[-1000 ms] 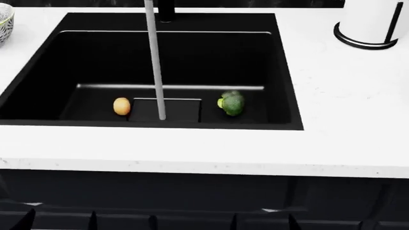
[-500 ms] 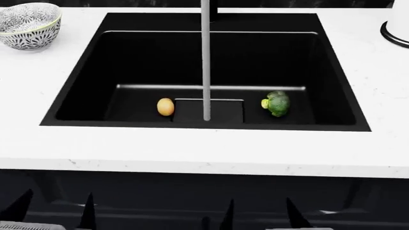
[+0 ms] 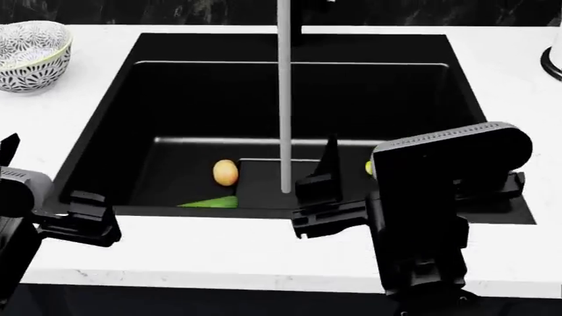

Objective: Pick the cucumbers and broccolis from the sink and place them in one bowl. Place the apricot in the other bowl. Then turn off the sink faucet.

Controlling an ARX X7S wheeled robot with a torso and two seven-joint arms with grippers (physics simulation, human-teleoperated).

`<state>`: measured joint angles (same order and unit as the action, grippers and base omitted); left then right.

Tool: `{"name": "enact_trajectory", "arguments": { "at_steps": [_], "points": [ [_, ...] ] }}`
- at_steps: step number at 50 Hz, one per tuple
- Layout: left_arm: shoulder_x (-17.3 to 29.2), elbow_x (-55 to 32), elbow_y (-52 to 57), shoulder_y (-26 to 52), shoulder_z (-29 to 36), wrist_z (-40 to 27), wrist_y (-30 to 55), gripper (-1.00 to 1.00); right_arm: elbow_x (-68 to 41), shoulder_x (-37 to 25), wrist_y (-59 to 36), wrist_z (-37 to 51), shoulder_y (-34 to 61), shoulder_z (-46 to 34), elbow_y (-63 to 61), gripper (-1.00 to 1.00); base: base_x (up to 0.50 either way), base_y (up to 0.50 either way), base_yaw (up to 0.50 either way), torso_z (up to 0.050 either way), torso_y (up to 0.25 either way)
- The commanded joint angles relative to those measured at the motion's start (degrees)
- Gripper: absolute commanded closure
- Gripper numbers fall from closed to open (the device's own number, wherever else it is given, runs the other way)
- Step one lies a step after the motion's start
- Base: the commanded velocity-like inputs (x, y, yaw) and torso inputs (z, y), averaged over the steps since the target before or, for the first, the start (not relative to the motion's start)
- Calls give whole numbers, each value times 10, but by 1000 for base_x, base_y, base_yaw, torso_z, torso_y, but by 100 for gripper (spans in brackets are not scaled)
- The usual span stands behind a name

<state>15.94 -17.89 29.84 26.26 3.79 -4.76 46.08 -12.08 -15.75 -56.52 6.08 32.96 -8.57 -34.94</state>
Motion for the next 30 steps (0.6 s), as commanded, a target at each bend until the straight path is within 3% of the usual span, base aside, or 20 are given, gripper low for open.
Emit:
{"name": "enact_trajectory", "arguments": {
  "at_steps": [1, 30],
  "points": [
    [0, -8, 16, 54, -5, 16, 59, -100, 6, -10, -90, -15, 79, 24, -37, -100, 500, 0, 0, 50, 123],
    [2, -17, 31, 68, 2, 3, 81, -100, 3, -43, -155, -11, 117, 26, -82, -100, 493, -8, 0, 50, 122]
  ]
}}
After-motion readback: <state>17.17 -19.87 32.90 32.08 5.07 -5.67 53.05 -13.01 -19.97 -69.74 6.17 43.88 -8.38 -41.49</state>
